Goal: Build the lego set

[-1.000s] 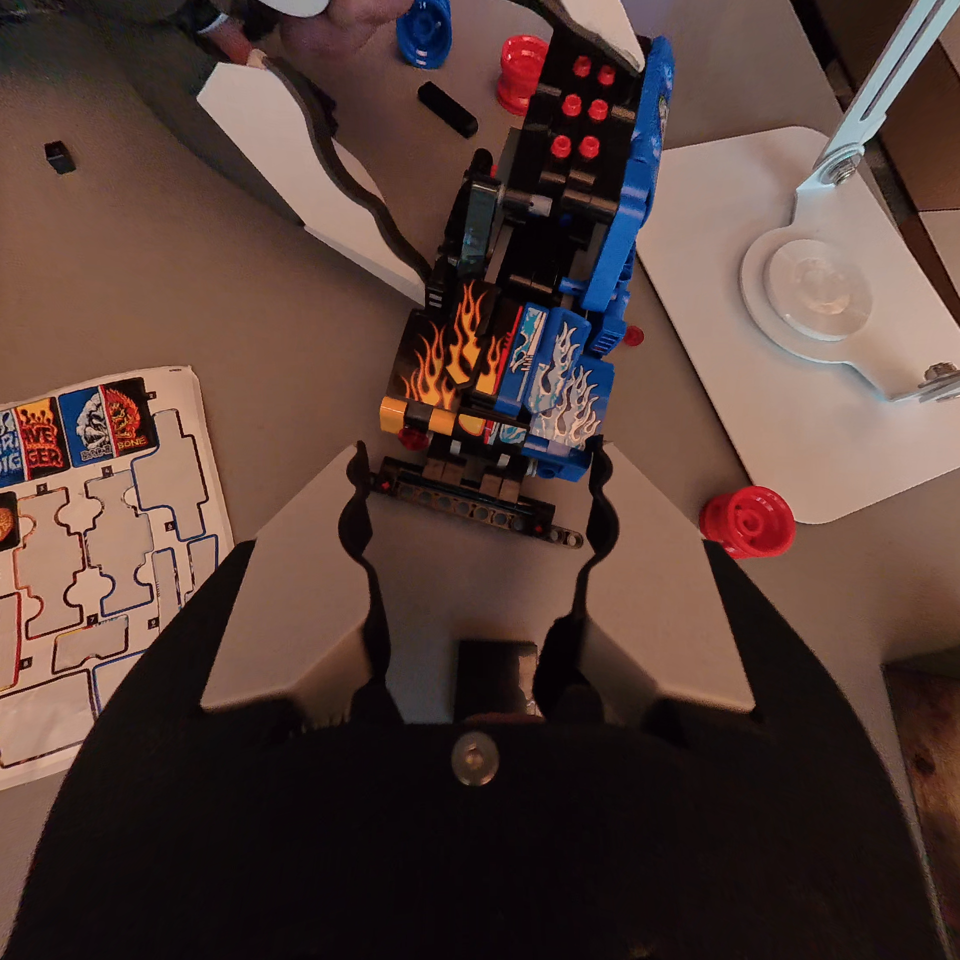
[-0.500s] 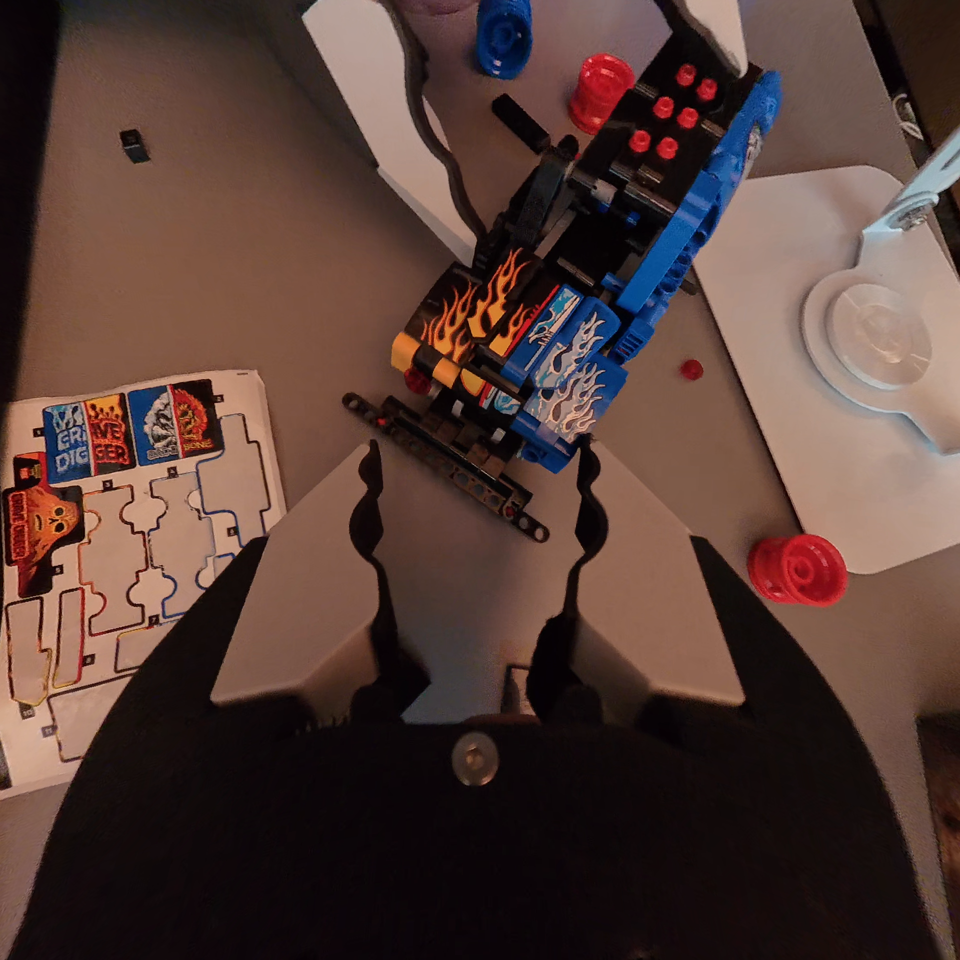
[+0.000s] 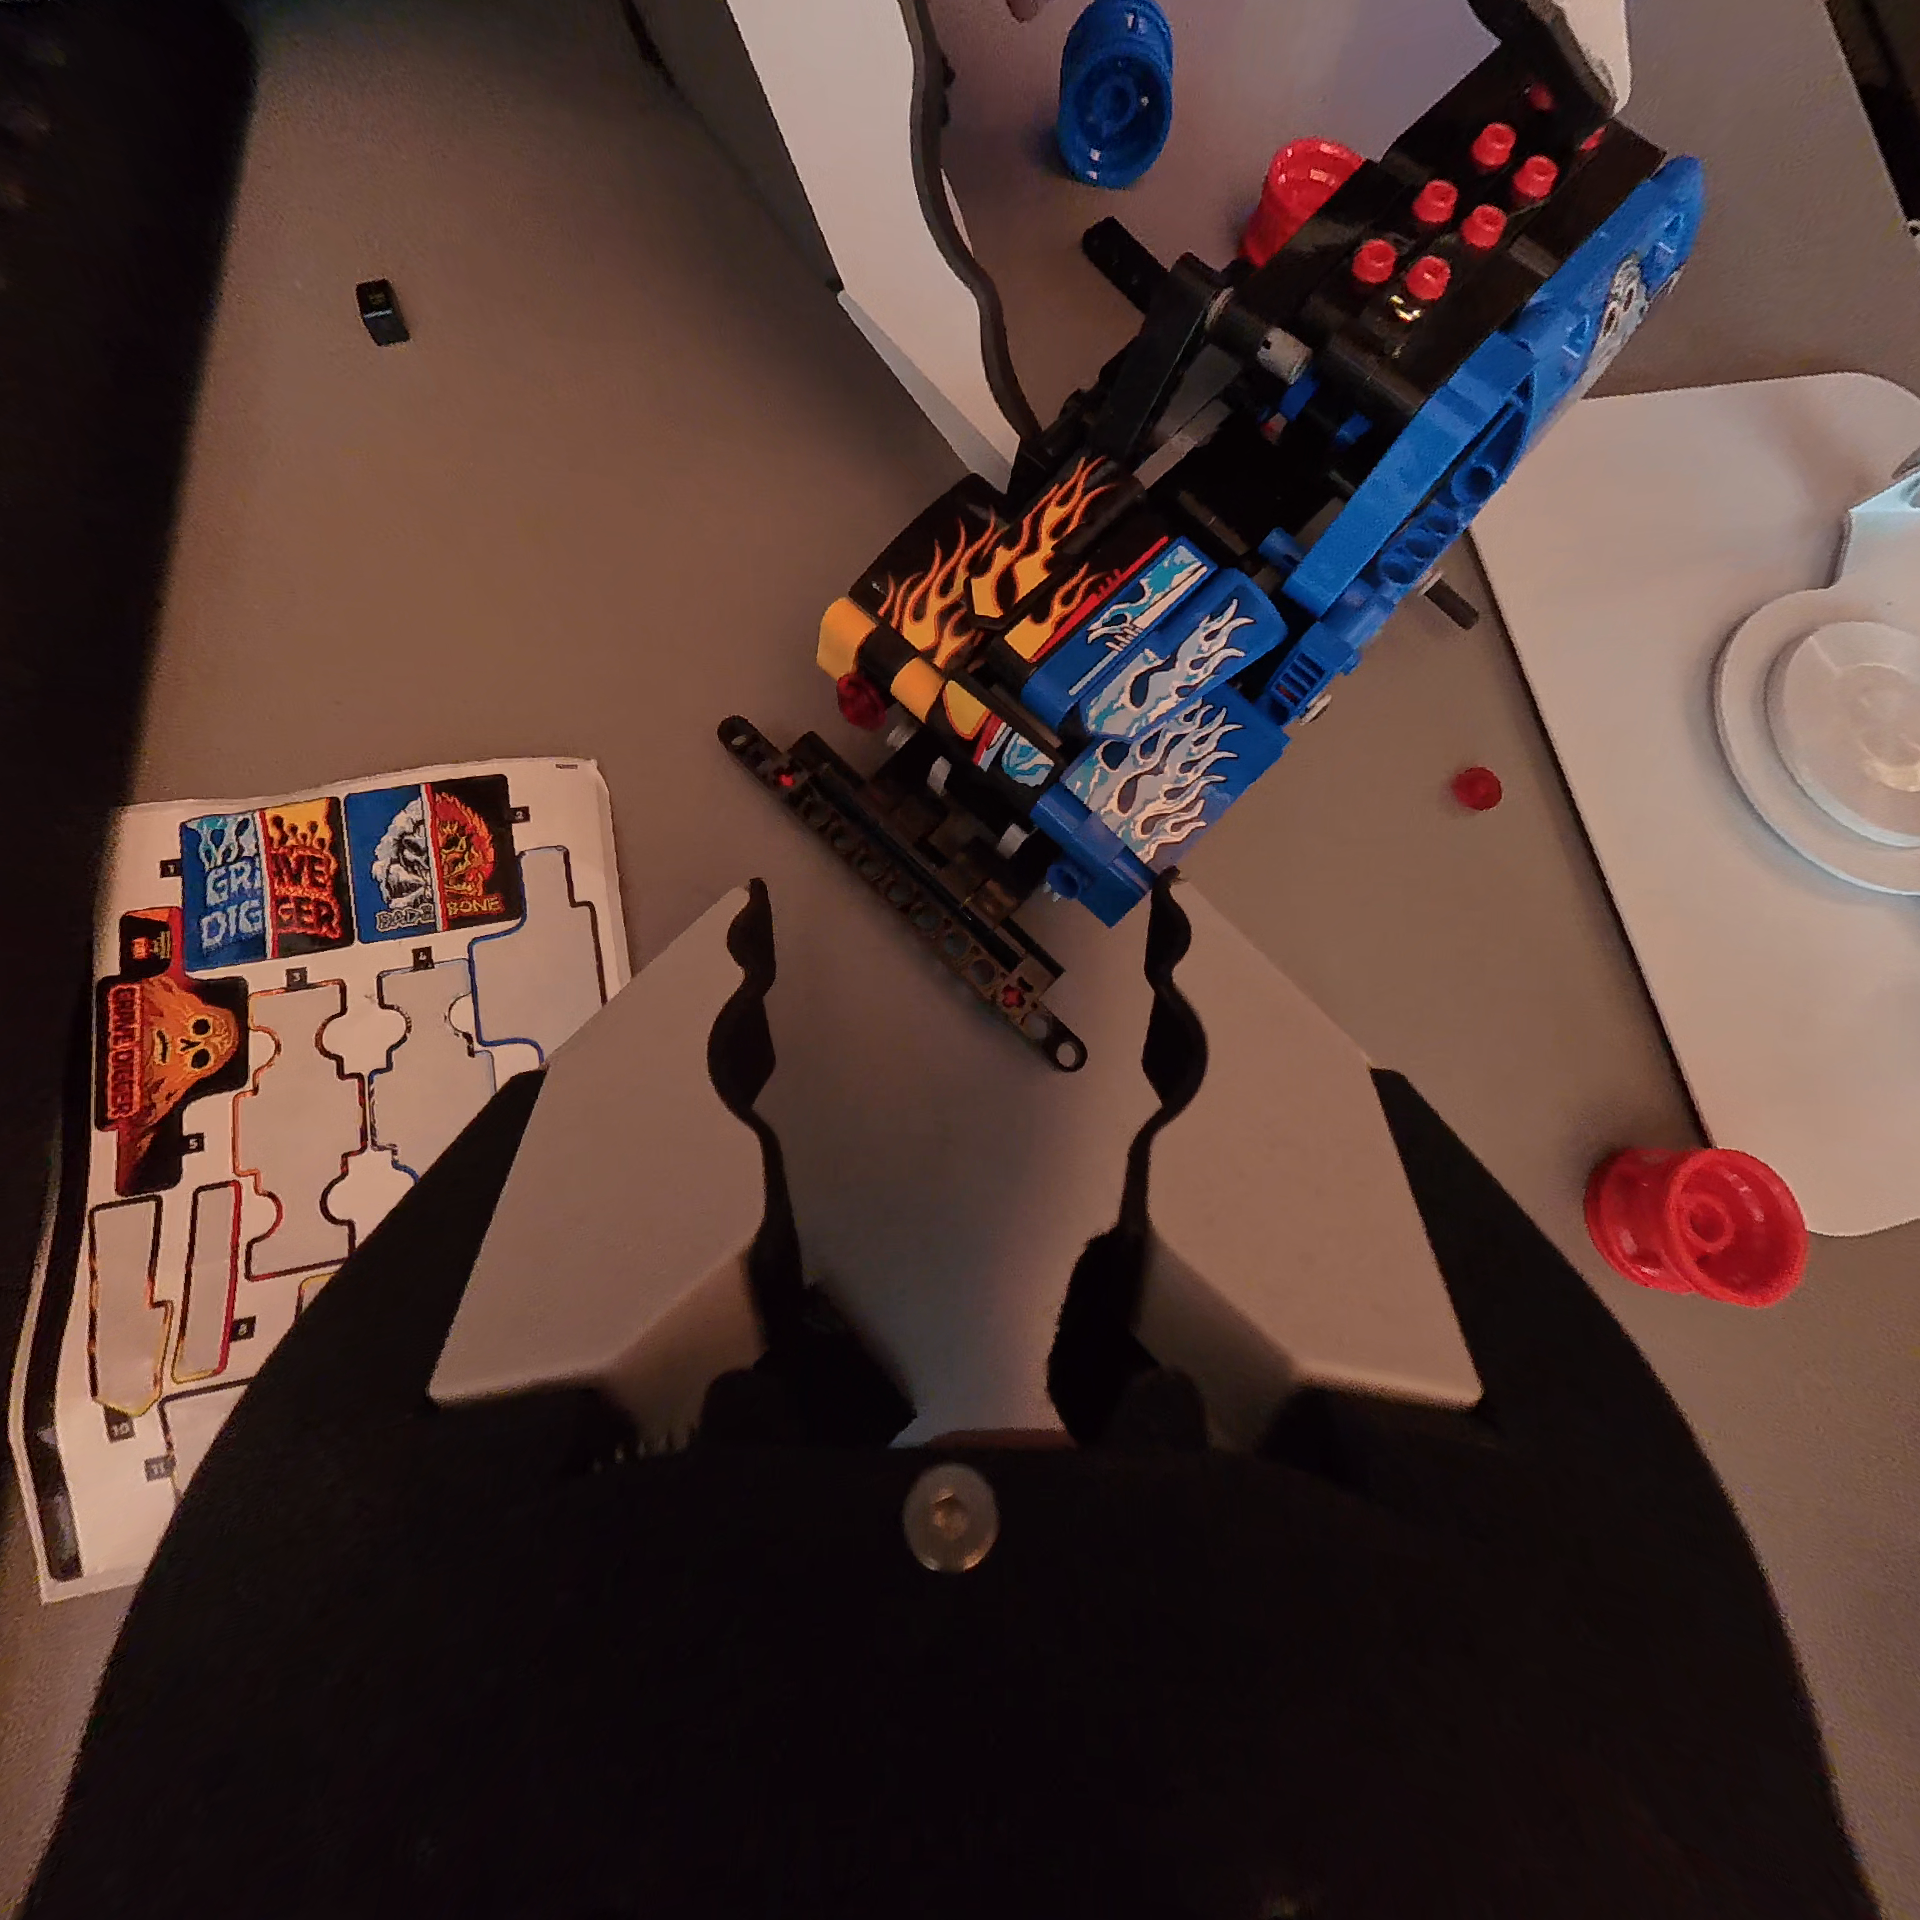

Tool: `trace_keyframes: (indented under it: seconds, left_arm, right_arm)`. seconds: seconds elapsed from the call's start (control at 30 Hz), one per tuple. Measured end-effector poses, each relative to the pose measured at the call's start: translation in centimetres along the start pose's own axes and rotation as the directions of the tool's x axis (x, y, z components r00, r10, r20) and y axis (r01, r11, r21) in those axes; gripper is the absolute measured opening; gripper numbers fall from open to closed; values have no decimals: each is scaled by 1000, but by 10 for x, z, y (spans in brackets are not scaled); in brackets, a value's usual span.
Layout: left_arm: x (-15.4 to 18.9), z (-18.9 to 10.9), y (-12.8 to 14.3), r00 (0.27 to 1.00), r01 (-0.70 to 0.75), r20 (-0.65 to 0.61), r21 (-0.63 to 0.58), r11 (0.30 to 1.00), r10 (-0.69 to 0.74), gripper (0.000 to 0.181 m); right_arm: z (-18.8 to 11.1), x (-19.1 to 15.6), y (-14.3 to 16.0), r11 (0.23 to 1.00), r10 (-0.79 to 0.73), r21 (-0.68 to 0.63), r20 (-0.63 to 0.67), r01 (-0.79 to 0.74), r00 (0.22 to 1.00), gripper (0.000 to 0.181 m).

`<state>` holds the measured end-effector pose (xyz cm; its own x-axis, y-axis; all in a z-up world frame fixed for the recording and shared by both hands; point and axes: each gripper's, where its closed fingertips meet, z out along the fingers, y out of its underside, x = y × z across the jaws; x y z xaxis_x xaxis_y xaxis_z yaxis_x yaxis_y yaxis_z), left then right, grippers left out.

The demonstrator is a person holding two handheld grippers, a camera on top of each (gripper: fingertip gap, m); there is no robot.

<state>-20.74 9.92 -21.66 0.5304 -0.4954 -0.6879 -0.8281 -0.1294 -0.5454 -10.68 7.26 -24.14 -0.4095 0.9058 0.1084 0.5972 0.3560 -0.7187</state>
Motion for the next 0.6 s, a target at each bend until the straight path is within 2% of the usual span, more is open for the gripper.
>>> trace_keyframes:
  seconds: [0.33,0.6]
  left_arm:
    - [2,-6,2,1000,-15,-23,-24,1000,15,96]
    - [-1,-23,7,990,117,-85,5,993,-116,91]
  right_arm:
    - [5,-1,6,1000,2,-22,9,-2,1000,64]
    - [8,2,10,999,2,-32,-1,-2,1000,64]
